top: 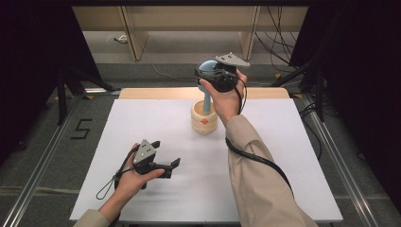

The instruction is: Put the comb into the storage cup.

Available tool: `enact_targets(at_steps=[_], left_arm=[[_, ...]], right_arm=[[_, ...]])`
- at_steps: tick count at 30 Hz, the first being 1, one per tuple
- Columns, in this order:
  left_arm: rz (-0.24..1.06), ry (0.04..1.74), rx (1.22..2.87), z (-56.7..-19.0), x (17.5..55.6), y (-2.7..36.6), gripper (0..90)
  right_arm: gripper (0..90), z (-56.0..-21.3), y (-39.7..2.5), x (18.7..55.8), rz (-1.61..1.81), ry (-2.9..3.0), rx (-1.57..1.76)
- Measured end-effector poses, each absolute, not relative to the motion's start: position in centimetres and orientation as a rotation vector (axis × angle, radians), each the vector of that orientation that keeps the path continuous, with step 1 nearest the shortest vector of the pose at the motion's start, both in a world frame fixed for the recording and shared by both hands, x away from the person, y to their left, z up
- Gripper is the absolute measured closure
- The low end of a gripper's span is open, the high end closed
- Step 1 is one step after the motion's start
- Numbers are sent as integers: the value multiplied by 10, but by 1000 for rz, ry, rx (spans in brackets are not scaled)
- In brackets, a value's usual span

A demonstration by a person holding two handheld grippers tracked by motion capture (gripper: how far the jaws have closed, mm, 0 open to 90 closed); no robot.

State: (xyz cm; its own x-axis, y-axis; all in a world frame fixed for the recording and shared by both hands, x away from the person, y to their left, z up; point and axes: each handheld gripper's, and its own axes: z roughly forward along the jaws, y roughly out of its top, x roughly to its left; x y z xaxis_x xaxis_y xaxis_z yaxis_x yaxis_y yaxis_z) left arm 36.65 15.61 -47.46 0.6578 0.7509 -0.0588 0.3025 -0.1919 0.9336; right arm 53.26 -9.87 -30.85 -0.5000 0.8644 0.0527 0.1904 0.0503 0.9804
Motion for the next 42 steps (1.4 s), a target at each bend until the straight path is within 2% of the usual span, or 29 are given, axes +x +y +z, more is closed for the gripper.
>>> enact_targets(at_steps=[42], left_arm=[[509, 846, 1776, -475, 367, 155, 0]], right_arm=[[221, -325, -98, 535, 1483, 1757, 1049]])
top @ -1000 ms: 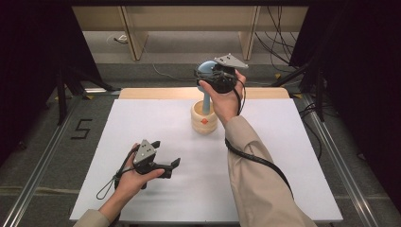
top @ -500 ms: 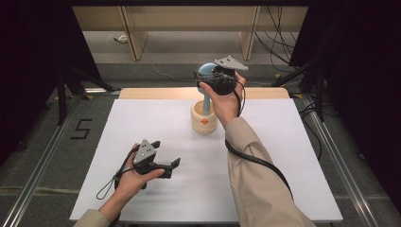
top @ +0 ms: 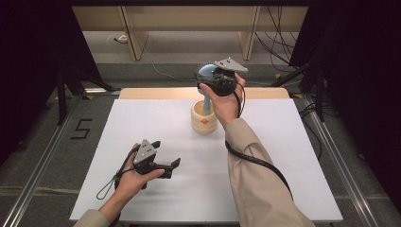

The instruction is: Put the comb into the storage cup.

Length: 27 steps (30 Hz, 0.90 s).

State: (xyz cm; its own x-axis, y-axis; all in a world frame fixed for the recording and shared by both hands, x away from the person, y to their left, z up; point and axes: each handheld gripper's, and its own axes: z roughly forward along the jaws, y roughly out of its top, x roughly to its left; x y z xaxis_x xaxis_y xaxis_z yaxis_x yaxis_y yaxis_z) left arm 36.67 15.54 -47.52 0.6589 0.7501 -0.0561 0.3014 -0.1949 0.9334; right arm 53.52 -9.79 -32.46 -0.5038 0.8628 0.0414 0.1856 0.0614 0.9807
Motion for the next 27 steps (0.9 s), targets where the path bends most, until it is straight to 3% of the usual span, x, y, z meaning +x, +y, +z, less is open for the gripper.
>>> enact_targets(at_steps=[27], left_arm=[[510, 843, 1777, -475, 366, 155, 0]], right_arm=[[221, -335, -94, 541, 1467, 1763, 1048]])
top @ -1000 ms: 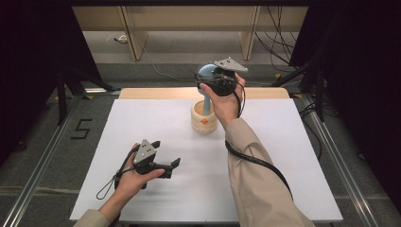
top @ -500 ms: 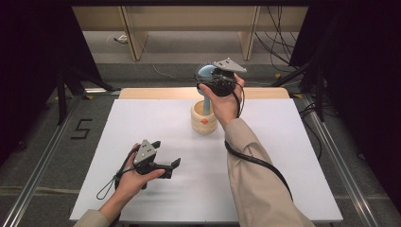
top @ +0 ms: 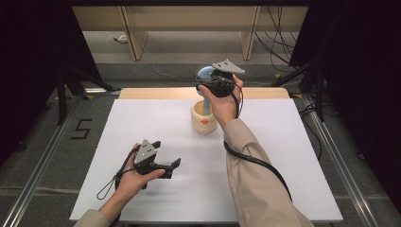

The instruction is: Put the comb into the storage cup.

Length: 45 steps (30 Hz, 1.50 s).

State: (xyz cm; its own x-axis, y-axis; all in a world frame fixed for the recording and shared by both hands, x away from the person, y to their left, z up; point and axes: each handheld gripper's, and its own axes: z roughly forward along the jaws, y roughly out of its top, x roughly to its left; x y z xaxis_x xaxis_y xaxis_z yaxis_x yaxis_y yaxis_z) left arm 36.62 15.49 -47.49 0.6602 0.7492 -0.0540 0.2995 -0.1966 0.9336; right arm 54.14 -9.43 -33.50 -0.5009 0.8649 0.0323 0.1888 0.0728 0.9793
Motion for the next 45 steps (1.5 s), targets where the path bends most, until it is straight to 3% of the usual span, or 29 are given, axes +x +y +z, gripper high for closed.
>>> enact_targets(at_steps=[45], left_arm=[[508, 843, 1784, -477, 367, 154, 0]], right_arm=[[220, -356, -89, 553, 1440, 1746, 1068]])
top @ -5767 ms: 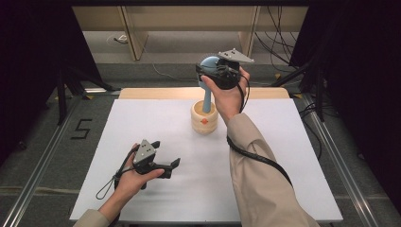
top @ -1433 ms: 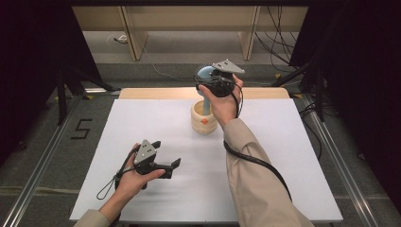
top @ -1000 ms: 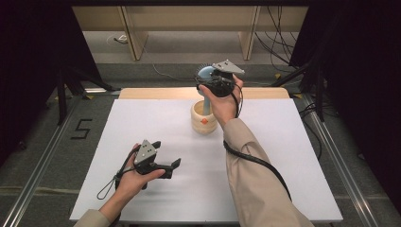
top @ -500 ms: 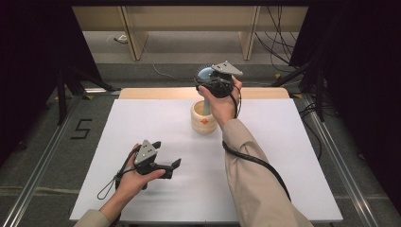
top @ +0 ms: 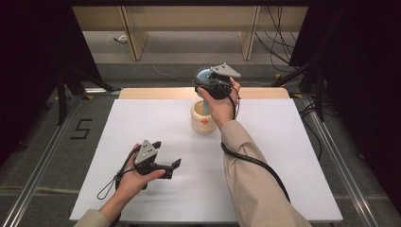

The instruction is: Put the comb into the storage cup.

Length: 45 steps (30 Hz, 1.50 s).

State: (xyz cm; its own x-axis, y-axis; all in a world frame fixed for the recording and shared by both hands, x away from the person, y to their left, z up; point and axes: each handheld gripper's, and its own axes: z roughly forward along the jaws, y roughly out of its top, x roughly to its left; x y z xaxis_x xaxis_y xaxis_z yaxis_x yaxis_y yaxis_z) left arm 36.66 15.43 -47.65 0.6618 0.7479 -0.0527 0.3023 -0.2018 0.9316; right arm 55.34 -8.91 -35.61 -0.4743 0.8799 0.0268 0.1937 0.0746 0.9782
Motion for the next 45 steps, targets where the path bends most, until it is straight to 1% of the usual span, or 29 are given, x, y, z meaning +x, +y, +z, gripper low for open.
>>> enact_targets(at_steps=[45], left_arm=[[508, 843, 1786, -478, 367, 153, 0]], right_arm=[[220, -379, -92, 553, 1429, 1769, 1075]])
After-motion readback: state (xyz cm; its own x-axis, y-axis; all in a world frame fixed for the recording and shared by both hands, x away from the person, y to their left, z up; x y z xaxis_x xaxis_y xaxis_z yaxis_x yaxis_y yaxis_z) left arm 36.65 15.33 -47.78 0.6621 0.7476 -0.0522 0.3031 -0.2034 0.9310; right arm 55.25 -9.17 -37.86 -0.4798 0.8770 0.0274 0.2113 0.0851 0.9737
